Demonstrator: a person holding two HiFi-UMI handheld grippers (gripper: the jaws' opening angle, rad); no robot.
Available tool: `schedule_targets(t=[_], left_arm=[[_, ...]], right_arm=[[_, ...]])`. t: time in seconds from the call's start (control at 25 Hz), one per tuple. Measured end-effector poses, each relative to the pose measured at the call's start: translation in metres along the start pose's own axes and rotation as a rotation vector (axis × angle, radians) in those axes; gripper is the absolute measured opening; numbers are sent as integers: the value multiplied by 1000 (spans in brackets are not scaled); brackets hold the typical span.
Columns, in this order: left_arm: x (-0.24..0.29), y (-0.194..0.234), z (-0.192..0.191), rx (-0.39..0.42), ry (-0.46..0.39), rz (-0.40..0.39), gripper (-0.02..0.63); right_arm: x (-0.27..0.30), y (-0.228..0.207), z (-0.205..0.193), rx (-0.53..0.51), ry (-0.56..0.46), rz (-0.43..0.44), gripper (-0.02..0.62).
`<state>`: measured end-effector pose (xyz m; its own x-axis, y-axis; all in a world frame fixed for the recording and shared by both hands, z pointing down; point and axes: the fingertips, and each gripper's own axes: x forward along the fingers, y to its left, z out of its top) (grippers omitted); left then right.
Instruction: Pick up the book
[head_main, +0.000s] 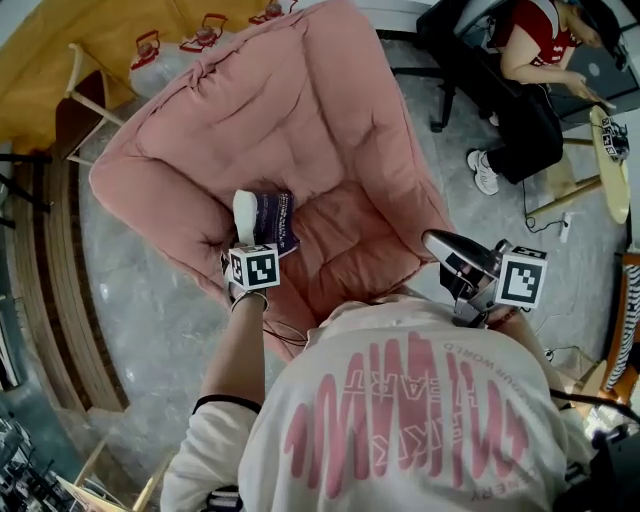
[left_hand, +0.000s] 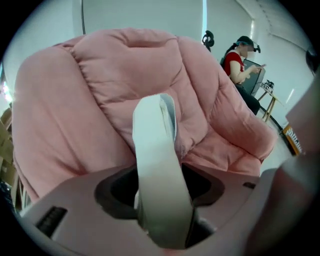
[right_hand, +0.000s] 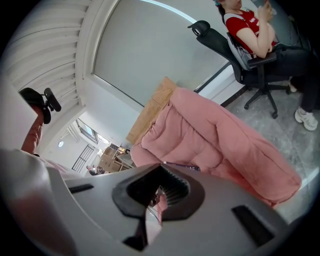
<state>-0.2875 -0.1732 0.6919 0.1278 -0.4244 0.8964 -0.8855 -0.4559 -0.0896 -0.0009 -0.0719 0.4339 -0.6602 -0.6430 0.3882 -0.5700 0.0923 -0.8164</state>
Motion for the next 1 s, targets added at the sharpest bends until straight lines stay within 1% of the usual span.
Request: schedule_targets(t=[0.08, 0.2, 0.28, 0.44, 0.56, 0.68, 0.76, 0.88, 0.96, 1.0], left_arm=[[0, -18, 4, 34, -32, -21, 267], [1, -41, 1, 42, -59, -71, 226], [2, -52, 1, 56, -82, -102, 216], [6, -60, 16, 84, -103, -131, 210], [6, -66, 20, 95, -108, -121, 209], [5, -70, 21, 100, -118, -88, 206], [5, -74, 23, 101, -122, -77, 206], [5, -82, 23, 93, -123, -61, 206], [3, -90, 24, 89, -122, -51, 206], [1, -94, 25, 92, -123, -47, 206]], right_arm=[[-3, -1, 2, -3, 5, -2, 9], [-6, -1, 3, 13, 13, 12, 9], [-9, -7, 4, 0, 26, 8, 9], [-3, -30, 16, -90, 59, -28, 9], [15, -44, 19, -159, 149, -26, 9], [47, -51, 18, -234, 265, 33, 9], [72, -54, 15, -282, 324, 77, 9], [107, -54, 8, -342, 424, 169, 9], [128, -54, 6, -422, 493, 231, 9], [138, -54, 5, -487, 524, 254, 9]])
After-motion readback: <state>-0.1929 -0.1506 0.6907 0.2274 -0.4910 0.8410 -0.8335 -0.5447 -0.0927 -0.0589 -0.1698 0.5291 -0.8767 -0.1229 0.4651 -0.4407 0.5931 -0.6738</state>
